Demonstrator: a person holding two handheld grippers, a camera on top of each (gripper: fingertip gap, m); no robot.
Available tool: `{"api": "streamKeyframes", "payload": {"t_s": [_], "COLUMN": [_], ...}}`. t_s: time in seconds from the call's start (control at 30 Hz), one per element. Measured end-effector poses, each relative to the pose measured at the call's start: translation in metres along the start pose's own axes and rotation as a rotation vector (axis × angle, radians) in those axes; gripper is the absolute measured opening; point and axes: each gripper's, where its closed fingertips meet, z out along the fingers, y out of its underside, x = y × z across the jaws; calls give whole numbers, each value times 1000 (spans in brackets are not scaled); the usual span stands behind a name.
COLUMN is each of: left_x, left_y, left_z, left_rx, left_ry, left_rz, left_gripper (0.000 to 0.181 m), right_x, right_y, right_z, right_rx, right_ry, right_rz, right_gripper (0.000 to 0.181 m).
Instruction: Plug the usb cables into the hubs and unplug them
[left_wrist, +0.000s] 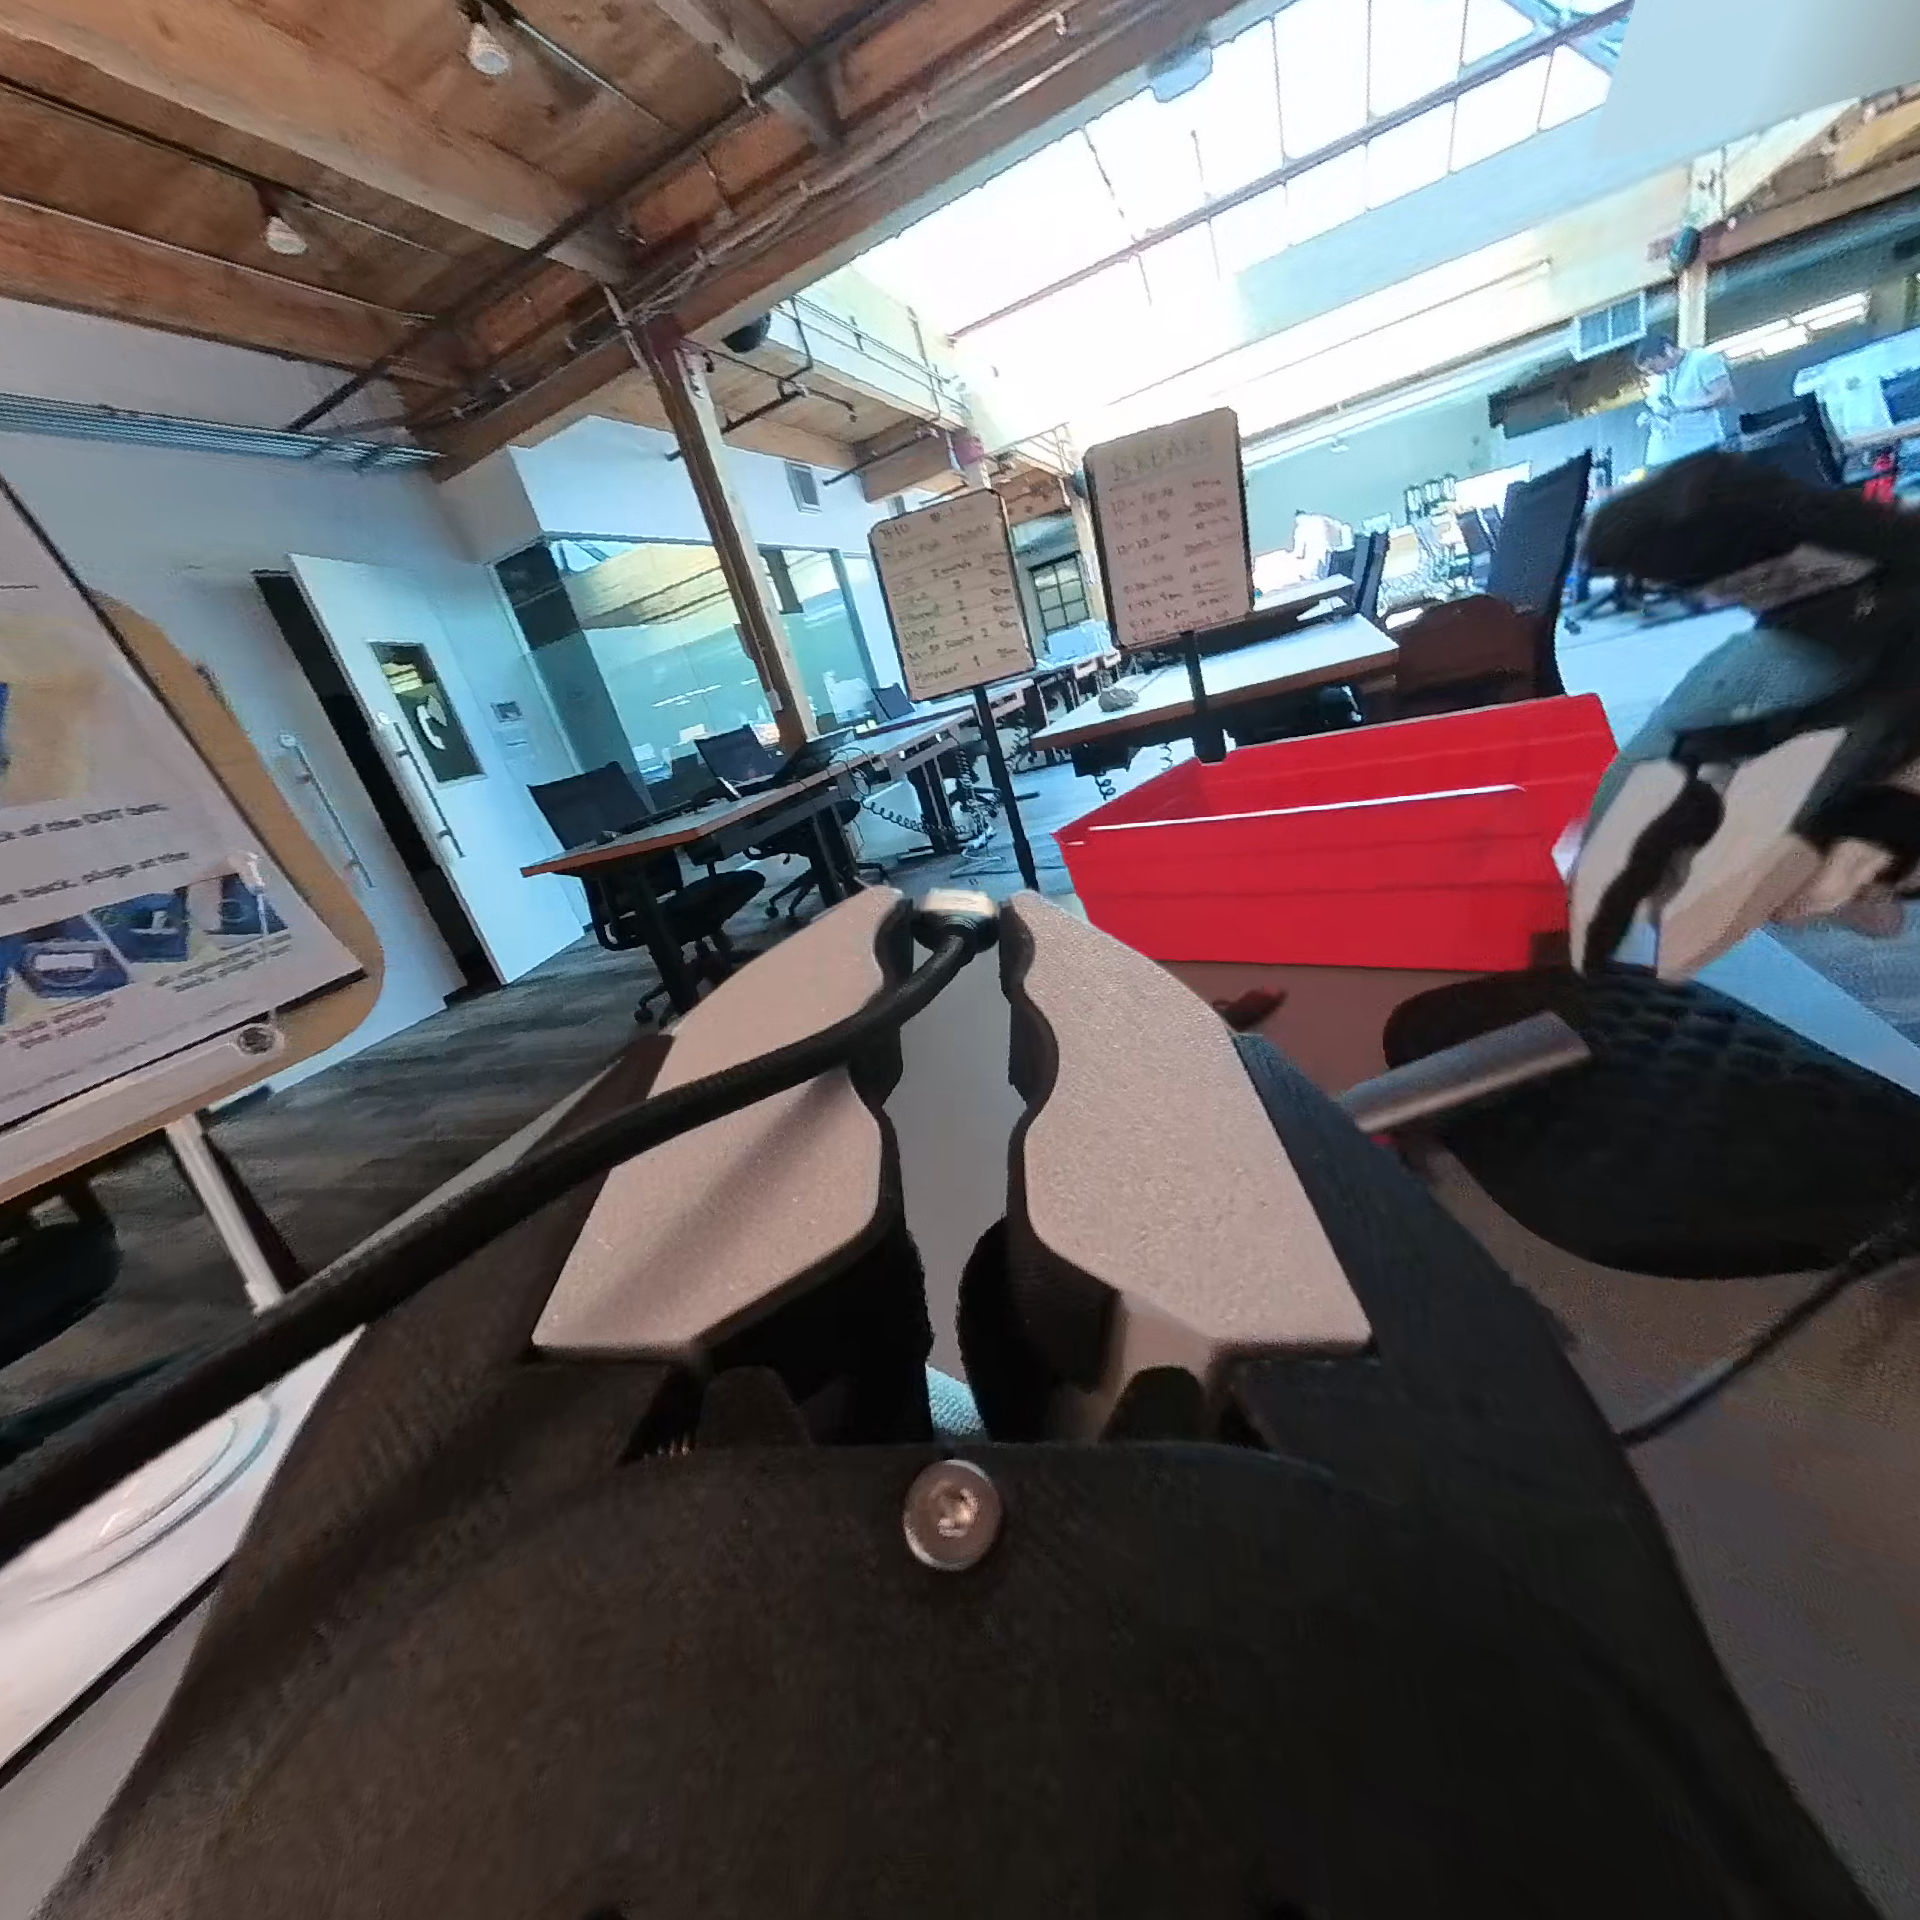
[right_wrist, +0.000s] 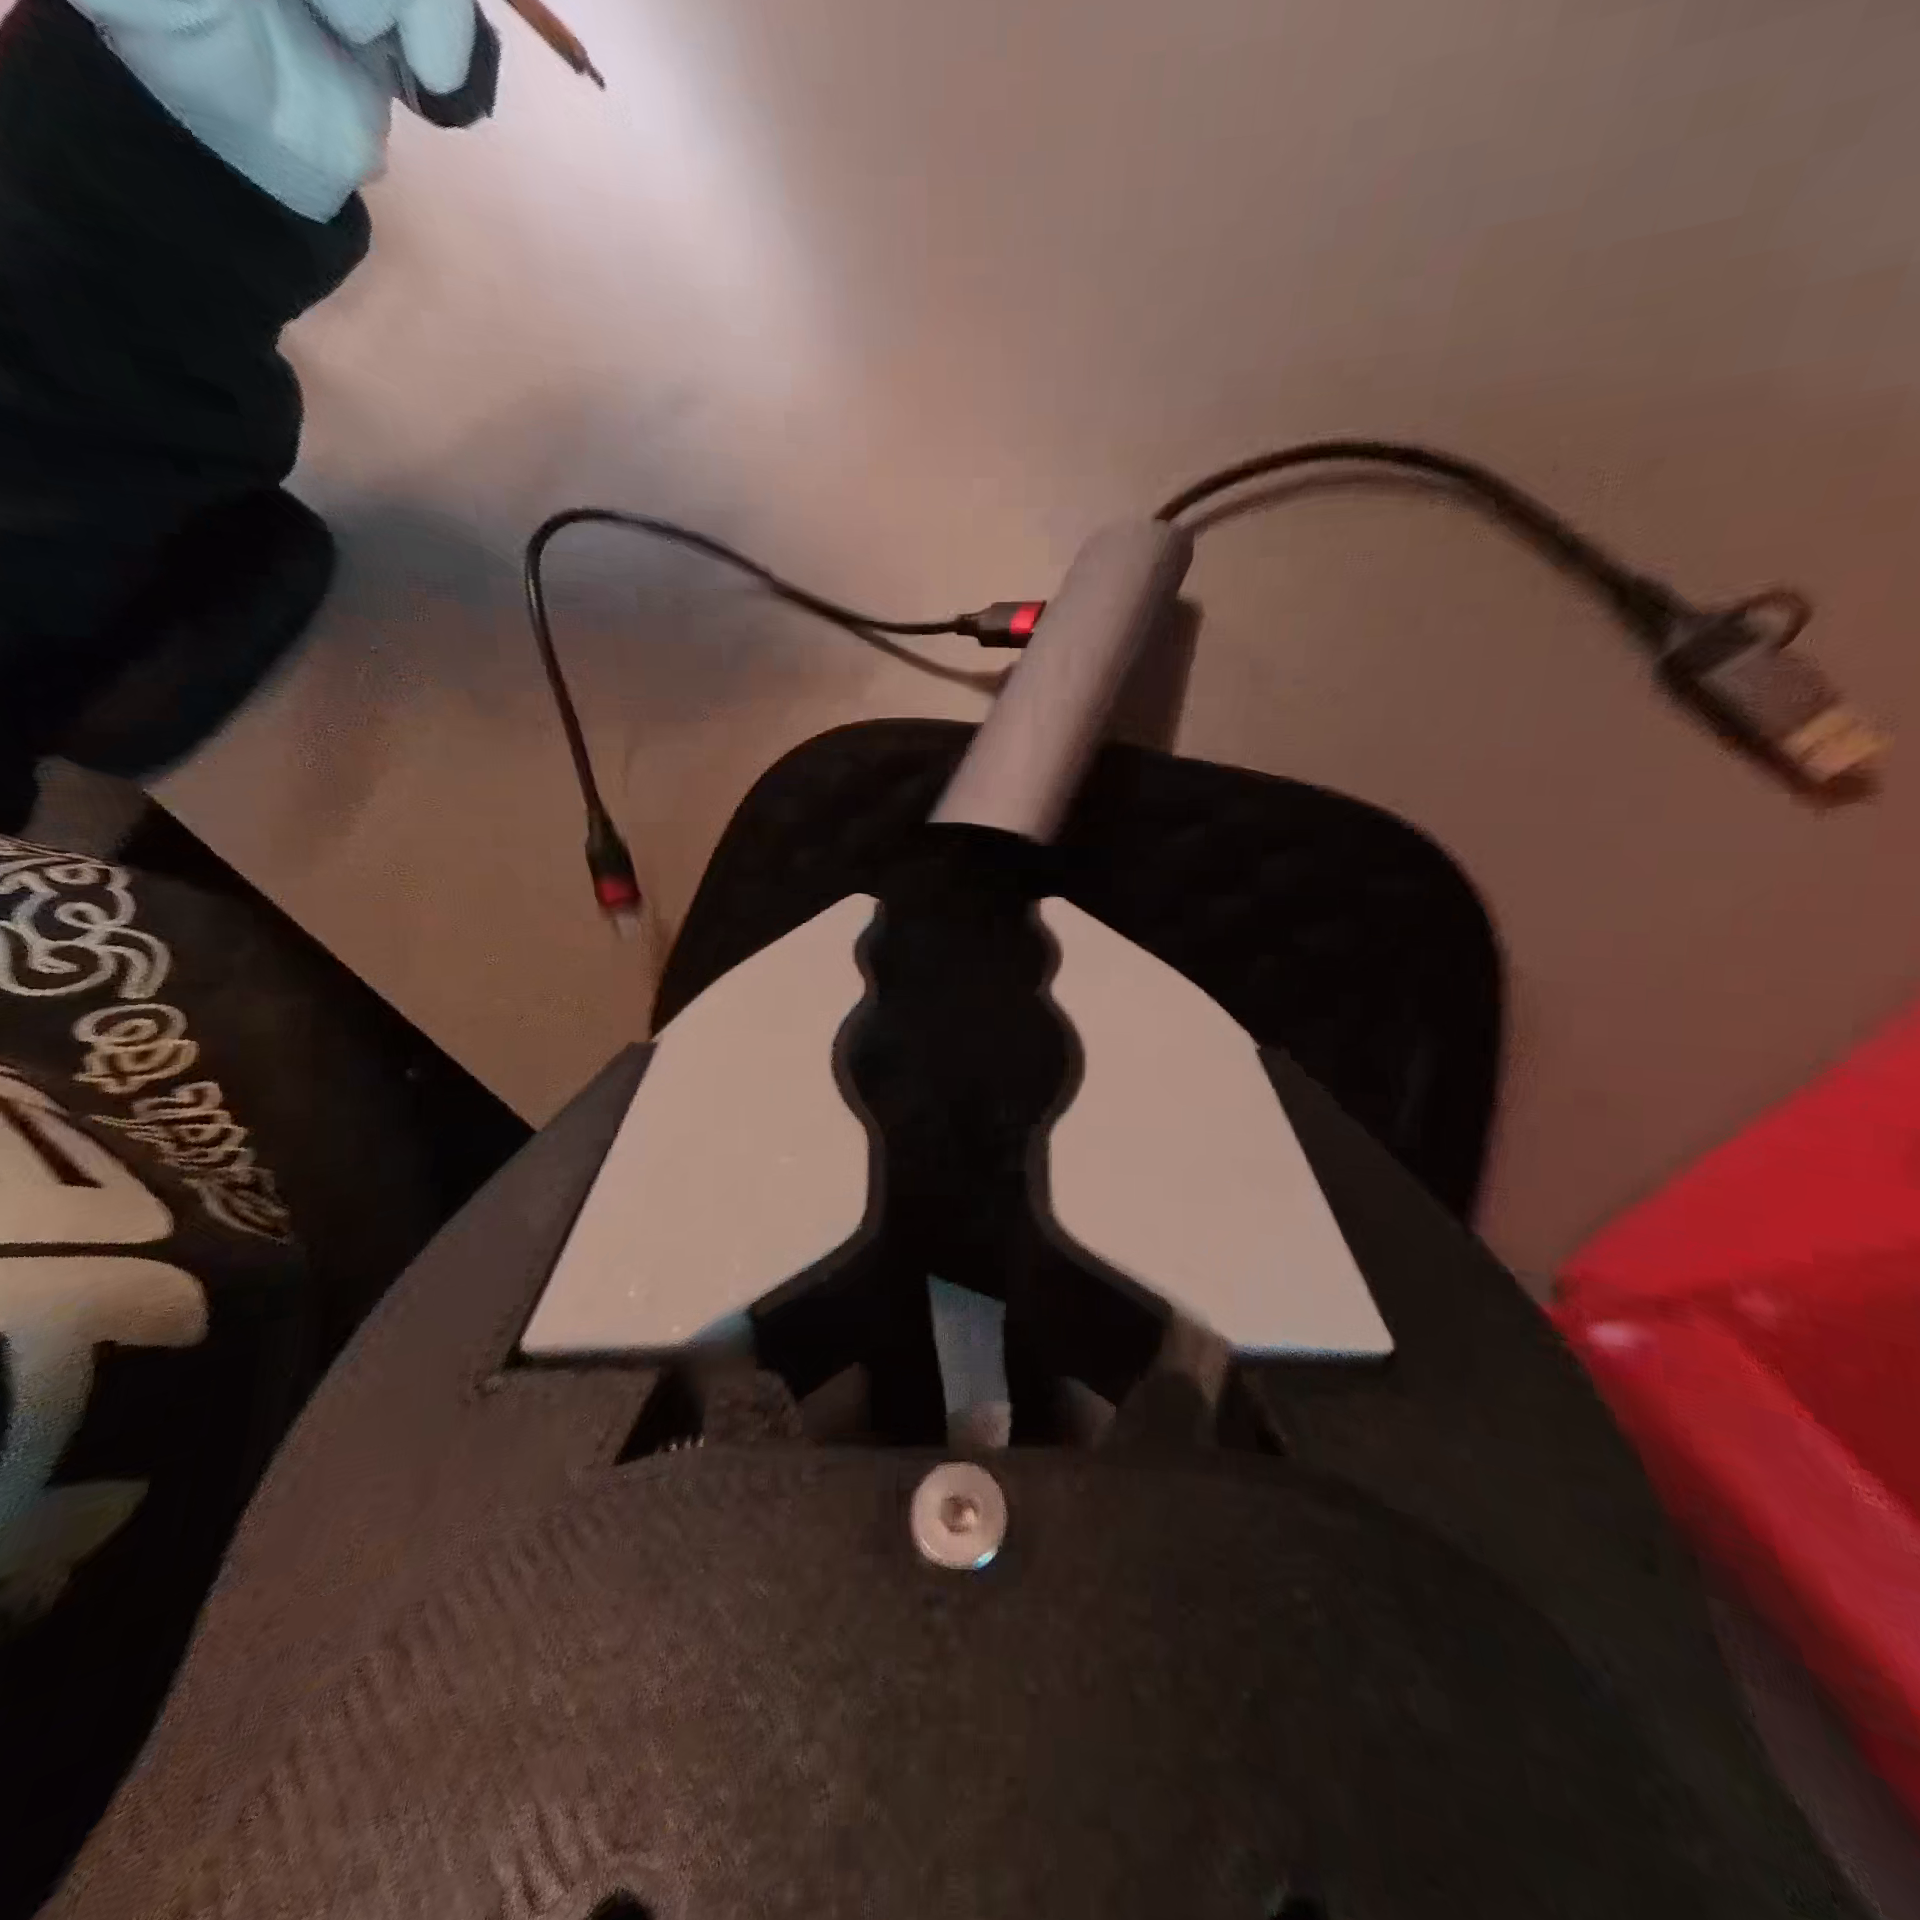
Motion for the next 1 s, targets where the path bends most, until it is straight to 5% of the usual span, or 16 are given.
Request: {"api": "streamKeyframes", "payload": {"t_s": [0.13, 0.33, 0.43, 0.53, 0.73, 1.0], "left_x": [7, 10, 15, 22, 23, 15], "left_y": [5, 4, -7, -28, -63, -77], "left_z": [3, 5, 4, -1, -19, -33], "left_rx": [-26, -12, 60, 200, 494, 612], "left_ry": [23, 37, 81, 182, 395, 458], "left_rz": [37, 22, -55, -224, -603, -707], "left_gripper": [15, 15, 15, 15, 15, 15], "right_x": [14, 2, 11, 17, 16, 15], "right_y": [-14, -11, -7, -6, -8, -10], "right_z": [-8, 47, 58, 58, 59, 60], "right_rx": [121, 39, 1, -21, -19, 29], "right_ry": [117, 218, 314, 370, 414, 383], "right_rz": [-62, -36, -82, -122, -201, -200], "right_gripper": [61, 79, 73, 38, 36, 35]}}
